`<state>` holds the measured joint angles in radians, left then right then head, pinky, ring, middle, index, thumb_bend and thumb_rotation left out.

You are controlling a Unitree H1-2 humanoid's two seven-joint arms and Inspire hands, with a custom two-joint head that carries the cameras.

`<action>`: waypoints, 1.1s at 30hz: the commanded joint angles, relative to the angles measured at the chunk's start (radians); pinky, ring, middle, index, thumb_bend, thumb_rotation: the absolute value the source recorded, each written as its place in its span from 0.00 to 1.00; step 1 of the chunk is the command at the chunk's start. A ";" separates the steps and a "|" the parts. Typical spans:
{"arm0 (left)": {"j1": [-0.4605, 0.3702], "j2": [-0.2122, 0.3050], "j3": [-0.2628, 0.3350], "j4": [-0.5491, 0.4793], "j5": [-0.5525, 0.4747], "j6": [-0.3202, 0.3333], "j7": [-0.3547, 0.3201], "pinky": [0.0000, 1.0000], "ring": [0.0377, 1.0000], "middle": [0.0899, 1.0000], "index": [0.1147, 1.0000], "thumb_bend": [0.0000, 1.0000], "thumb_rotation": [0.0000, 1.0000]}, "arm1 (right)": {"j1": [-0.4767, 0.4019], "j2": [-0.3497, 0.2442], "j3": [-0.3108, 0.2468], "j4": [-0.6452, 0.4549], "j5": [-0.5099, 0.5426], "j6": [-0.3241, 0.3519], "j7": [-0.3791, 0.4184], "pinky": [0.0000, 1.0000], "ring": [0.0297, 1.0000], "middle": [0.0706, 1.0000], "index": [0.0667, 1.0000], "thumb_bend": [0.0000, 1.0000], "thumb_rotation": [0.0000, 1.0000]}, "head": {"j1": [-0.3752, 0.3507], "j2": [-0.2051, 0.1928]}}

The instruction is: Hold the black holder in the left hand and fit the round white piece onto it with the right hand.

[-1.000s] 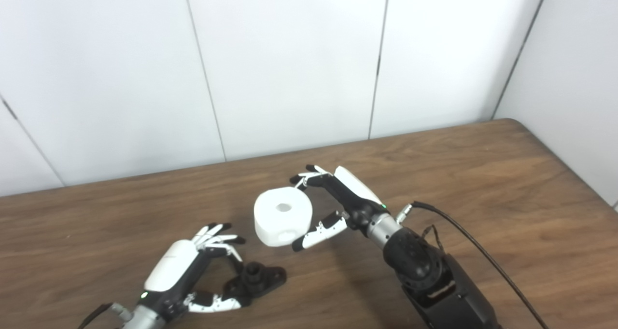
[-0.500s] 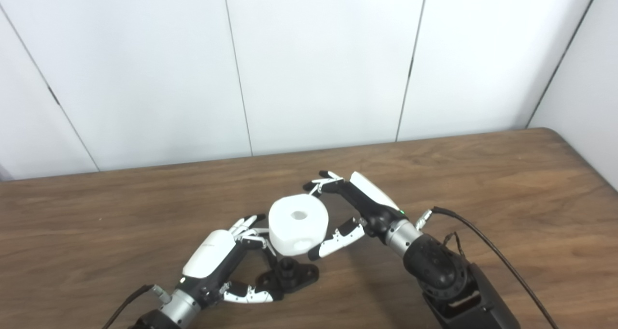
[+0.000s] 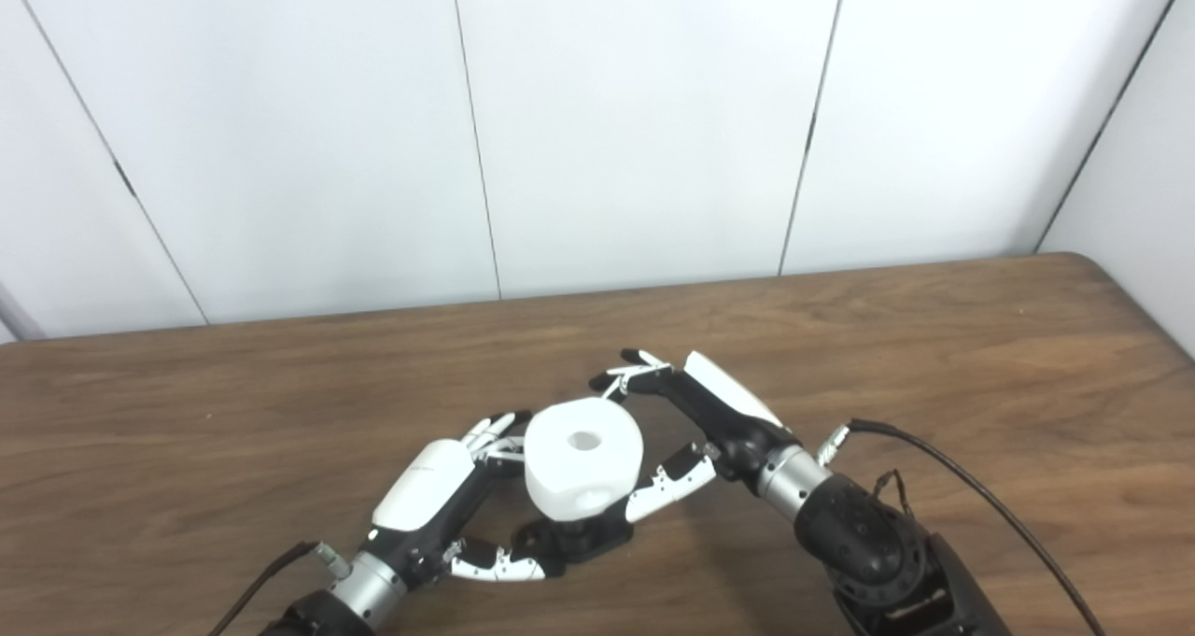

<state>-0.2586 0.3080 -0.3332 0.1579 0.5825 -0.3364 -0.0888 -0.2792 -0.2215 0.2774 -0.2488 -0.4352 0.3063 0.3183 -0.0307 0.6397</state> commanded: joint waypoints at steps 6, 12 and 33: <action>-0.007 0.013 -0.006 -0.008 0.029 0.017 -0.015 1.00 0.98 0.81 0.42 0.52 0.05 | -0.012 -0.005 0.003 -0.025 0.007 -0.044 -0.010 1.00 0.98 0.82 0.45 0.52 0.15 | 0.003 0.003; -0.003 0.011 -0.007 -0.025 0.032 0.022 -0.017 1.00 0.98 0.80 0.42 0.52 0.05 | -0.002 -0.010 0.007 -0.011 0.004 -0.066 -0.018 1.00 0.98 0.82 0.45 0.52 0.15 | 0.008 0.005; 0.003 0.005 -0.004 -0.054 0.030 0.029 -0.022 1.00 0.98 0.80 0.42 0.52 0.05 | 0.003 -0.006 0.020 0.007 -0.014 -0.080 -0.019 1.00 0.97 0.81 0.45 0.52 0.15 | 0.023 0.018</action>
<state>-0.2524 0.3057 -0.3330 0.1266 0.5917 -0.3204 -0.0988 -0.2463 -0.2294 0.3008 -0.2305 -0.4495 0.2659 0.3166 -0.0077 0.6565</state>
